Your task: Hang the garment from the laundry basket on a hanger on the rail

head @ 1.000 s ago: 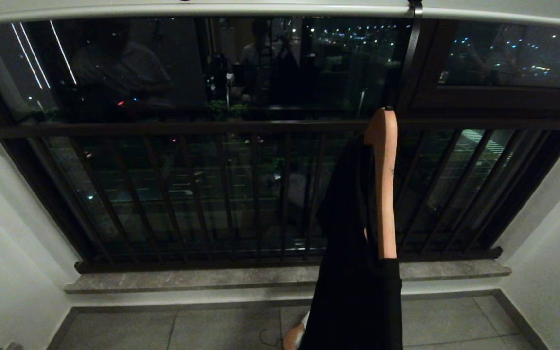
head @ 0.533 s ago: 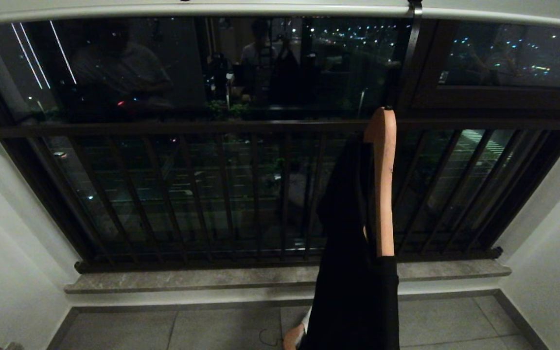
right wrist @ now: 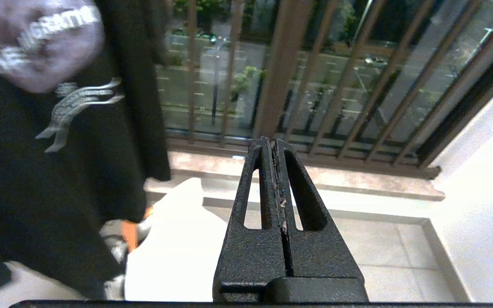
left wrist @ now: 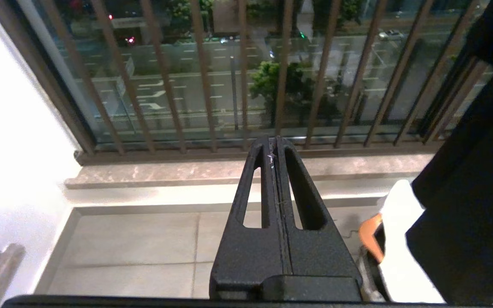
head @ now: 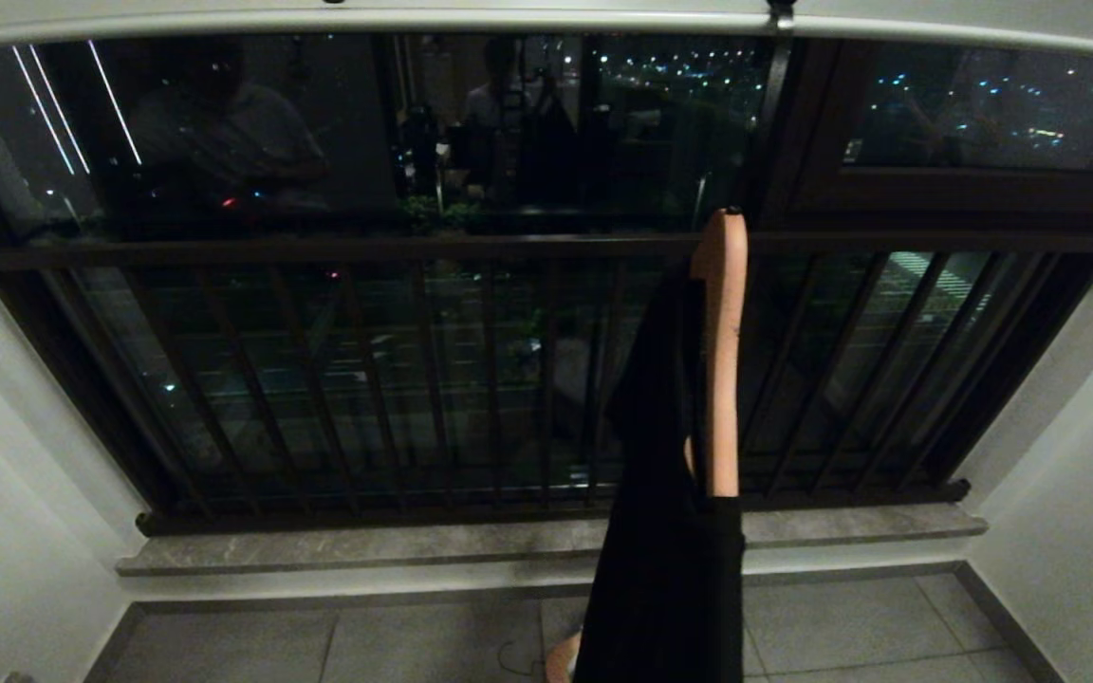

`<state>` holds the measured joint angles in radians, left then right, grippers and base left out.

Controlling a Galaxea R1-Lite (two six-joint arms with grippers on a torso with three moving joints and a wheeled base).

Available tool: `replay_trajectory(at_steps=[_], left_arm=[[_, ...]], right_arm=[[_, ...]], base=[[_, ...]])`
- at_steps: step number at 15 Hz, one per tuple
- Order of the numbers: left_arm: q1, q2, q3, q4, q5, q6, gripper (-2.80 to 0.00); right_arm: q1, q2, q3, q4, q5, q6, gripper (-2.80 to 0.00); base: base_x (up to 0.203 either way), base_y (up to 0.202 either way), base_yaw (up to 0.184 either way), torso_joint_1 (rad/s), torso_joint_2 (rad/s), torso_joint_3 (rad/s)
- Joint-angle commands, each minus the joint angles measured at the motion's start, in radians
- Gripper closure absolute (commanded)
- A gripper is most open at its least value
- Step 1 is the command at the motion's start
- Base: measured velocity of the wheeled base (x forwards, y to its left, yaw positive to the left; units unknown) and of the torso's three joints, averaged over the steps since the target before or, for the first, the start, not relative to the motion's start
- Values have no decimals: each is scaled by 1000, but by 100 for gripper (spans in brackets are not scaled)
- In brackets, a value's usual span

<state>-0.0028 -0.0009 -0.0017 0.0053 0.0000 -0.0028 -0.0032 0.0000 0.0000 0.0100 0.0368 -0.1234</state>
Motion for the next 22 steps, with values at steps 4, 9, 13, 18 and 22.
replay_trajectory(at_steps=[4,9,13,18,22], left_arm=[[0,1,0,1,2,0,0],[0,1,0,1,1,0,0],[0,1,0,1,1,0,0],[1,1,0,1,1,0,0],[0,0,0,1,0,1,0]], right_arm=[[0,2,0,1,0,-1,0],[0,2,0,1,0,-1,0],[0,2,0,1,2,-1,0],[0,2,0,1,2,1,0],[0,2,0,1,0,1,0]], base=[[0,-191,2,1,3,6],[0,-195,0,0,2,2],[0,-196,1,3,2,5],[0,-197,1,4,1,3],[0,-101,3,2,0,1]])
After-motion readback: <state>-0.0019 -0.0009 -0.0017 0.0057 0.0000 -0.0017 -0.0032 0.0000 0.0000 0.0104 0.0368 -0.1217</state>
